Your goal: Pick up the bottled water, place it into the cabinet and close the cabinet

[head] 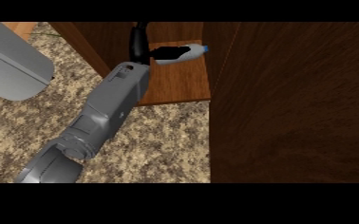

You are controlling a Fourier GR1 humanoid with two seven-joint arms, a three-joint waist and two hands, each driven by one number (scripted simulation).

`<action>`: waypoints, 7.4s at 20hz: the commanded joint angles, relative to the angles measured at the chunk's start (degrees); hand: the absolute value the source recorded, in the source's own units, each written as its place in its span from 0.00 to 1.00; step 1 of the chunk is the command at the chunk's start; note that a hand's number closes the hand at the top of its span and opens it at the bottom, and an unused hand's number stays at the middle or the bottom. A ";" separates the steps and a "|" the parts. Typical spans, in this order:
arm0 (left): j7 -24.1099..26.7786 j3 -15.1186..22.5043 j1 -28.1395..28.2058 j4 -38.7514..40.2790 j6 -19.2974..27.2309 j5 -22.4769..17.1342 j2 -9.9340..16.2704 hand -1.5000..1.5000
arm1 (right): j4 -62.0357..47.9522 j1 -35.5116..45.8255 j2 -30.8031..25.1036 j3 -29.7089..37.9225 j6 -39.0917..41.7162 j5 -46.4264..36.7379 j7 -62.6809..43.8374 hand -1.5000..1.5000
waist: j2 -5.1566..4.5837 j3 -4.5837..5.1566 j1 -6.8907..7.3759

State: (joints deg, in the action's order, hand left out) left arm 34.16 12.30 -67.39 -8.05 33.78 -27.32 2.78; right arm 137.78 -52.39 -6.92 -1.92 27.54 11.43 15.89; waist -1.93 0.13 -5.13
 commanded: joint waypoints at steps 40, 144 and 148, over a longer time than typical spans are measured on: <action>-3.80 22.48 45.30 -66.62 -15.24 -6.94 0.25 0.00 | 8.87 -4.61 -0.91 -8.11 -2.77 -5.31 -4.19 0.00 | 2.72 -0.11 5.99; -6.16 -5.62 85.86 -98.38 -48.14 -29.97 42.11 0.00 | -8.98 51.43 -8.43 -30.13 0.40 1.36 -34.97 1.00 | -1.15 1.30 20.36; -6.14 -5.90 85.97 -97.32 -48.60 -30.28 42.08 0.00 | -15.36 59.85 -6.94 -28.05 -0.02 0.62 -39.84 1.00 | -0.96 1.18 20.31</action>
State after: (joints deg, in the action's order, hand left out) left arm 28.10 6.52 18.46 -106.39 -14.46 -57.47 44.87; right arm 127.50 0.48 -16.77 -30.61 30.81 14.13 -18.45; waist -3.07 1.41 15.49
